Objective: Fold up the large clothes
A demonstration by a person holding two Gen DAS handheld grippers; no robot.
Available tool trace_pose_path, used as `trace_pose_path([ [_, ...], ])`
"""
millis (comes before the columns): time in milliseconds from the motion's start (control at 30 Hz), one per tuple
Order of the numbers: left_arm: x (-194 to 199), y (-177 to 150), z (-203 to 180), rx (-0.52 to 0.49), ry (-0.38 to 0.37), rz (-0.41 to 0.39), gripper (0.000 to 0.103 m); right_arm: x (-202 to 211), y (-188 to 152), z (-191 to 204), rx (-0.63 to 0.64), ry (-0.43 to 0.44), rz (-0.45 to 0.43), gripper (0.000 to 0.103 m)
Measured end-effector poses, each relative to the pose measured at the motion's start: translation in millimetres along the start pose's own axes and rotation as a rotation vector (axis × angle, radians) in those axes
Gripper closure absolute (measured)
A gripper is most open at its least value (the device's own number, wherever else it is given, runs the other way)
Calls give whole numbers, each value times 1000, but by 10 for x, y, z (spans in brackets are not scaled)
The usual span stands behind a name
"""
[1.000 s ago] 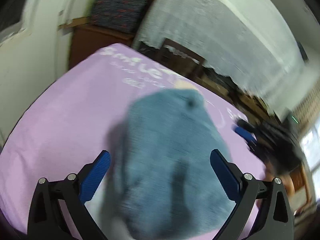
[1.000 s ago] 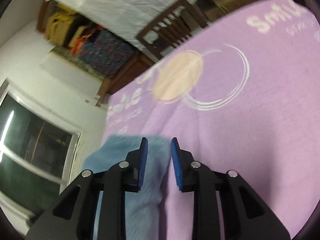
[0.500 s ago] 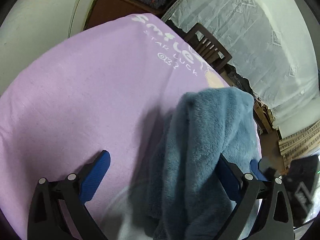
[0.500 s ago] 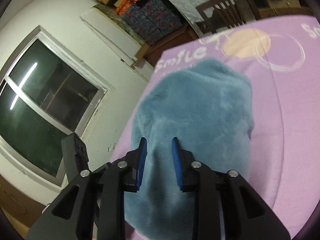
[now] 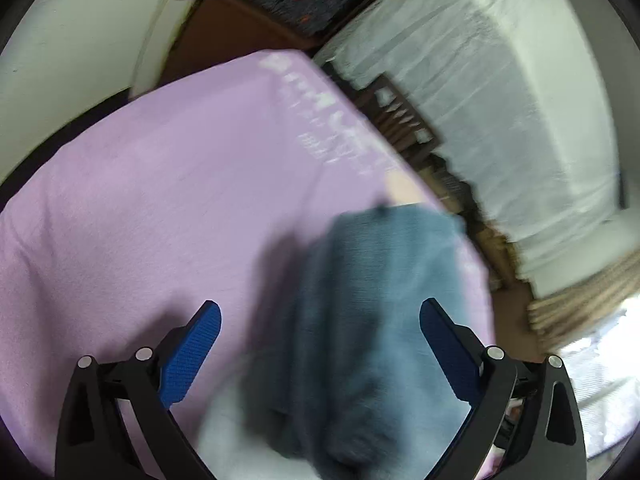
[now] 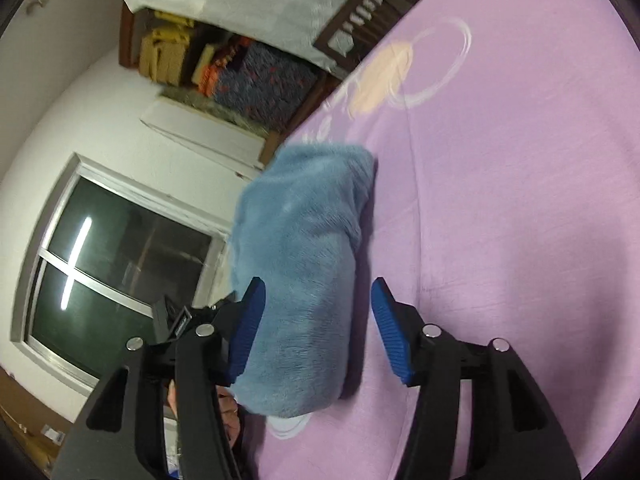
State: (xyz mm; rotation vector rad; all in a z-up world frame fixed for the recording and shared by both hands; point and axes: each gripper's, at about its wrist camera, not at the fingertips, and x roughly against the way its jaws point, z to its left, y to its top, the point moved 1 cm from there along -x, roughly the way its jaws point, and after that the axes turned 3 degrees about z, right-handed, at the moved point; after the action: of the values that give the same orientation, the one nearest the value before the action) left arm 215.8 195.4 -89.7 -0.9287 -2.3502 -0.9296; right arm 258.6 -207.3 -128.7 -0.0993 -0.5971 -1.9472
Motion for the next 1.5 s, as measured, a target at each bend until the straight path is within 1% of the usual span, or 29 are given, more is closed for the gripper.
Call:
trace_pose_path([
  [33,31,-12,-26,-6,-27,2,3,59,8,48,7,12,-20,42],
  [67,41,-30,-56,-12,-59,14,3,80,7,104,19,15,-31,33],
  [100,23,-37,-68,-13,-74,27,3,82,2,148,30,13,-31,29],
  [133,-16,-46,-74,-11,-89,48,3,39,-20,200,45,6,-20,20],
  [167,-91,-62,-72,-6,-107,84,3,-5,-39,247,54,0,-7,15],
  [267,-275,-102,-82,6,-135,163,3,-255,-93,329,64,-27,51,11],
  [300,-330,-116,-97,-1,-128,180,3,-292,-110,321,60,-32,60,11],
  [400,-413,-144,-141,-50,-88,184,3,-449,-169,282,37,-46,97,10],
  [500,-492,-175,-167,-73,-94,211,3,-549,-189,245,26,-51,115,10],
  [633,-601,-181,-177,-97,-62,233,3,-741,-209,191,11,-69,152,10],
  [733,-590,-194,-152,-96,-63,233,3,-892,-220,170,7,-85,178,9],
  [767,-596,-190,-150,-92,-65,234,3,-925,-218,208,32,-99,174,9],
  [900,-618,-213,-140,-87,-66,225,3,-1063,-249,284,69,-111,197,9],
  [967,-616,-240,-175,-112,-60,219,7,-1138,-267,341,106,-128,204,9],
  [1000,-608,-265,-212,-121,-71,218,9,-1170,-287,367,129,-143,201,9],
  [1033,-606,-277,-239,-130,-77,215,14,-1183,-296,389,145,-151,199,9],
  [1067,-604,-285,-259,-136,-77,213,15,-1207,-317,412,168,-166,197,8],
  [1100,-604,-291,-285,-146,-75,208,19,-1220,-329,429,182,-177,196,9],
  [1133,-602,-297,-300,-152,-75,205,22,-1231,-343,444,201,-188,192,10],
  [1167,-596,-306,-316,-159,-75,201,23,-1244,-339,442,205,-186,191,14],
  [1200,-584,-317,-351,-174,-74,192,27,-1239,-335,433,200,-174,191,16],
  [1267,-555,-341,-418,-203,-75,175,34,-1213,-337,407,191,-154,188,25],
  [1300,-531,-361,-472,-227,-74,163,38,-1202,-343,407,190,-148,184,26],
  [1333,-509,-382,-524,-248,-69,151,40,-1186,-339,414,189,-145,179,28],
  [1400,-489,-410,-579,-266,-71,144,41,-1160,-346,442,196,-145,173,30],
  [1500,-479,-455,-638,-269,-97,143,41,-1080,-342,499,214,-158,152,31],
])
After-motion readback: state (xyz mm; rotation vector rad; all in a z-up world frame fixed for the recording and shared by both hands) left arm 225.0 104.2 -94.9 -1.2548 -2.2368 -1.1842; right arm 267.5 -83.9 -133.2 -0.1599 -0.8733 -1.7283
